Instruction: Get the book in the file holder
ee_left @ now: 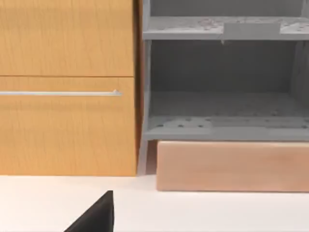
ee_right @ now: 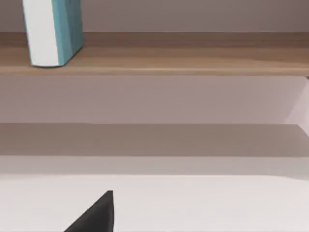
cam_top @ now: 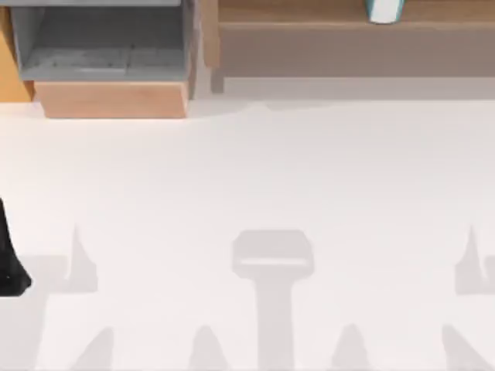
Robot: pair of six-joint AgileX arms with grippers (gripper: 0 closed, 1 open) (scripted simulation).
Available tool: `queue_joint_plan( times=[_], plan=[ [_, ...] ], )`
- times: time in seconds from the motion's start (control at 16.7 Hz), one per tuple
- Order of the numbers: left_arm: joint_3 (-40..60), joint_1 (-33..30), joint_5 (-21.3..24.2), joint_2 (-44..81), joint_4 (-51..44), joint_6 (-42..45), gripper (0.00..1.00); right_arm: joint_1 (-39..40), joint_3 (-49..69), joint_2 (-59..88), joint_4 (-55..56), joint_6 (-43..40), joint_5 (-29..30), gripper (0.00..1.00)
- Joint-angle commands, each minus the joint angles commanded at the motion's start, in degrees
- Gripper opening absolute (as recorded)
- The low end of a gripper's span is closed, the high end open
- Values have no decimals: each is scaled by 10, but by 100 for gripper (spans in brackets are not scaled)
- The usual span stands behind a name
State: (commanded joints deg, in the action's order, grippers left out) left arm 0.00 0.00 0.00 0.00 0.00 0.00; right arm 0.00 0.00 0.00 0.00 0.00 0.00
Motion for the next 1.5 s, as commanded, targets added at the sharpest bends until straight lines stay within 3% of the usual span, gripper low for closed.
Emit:
queue_joint_plan(
  times=[0.3, 0.6, 0.9, 1.5],
  plan=[
    [28, -12, -12, 32, 6, 0, 100, 0, 0, 0, 0, 0, 0, 100],
    [171, -76, -70, 192, 31, 3, 100, 0, 0, 0, 0, 0, 0, 100],
    [399, -176, -158, 450, 63, 6, 100, 0, 0, 0, 0, 0, 0, 100],
    [946, -393, -350, 1079, 131, 9, 100, 0, 0, 0, 0, 0, 0, 100]
  ],
)
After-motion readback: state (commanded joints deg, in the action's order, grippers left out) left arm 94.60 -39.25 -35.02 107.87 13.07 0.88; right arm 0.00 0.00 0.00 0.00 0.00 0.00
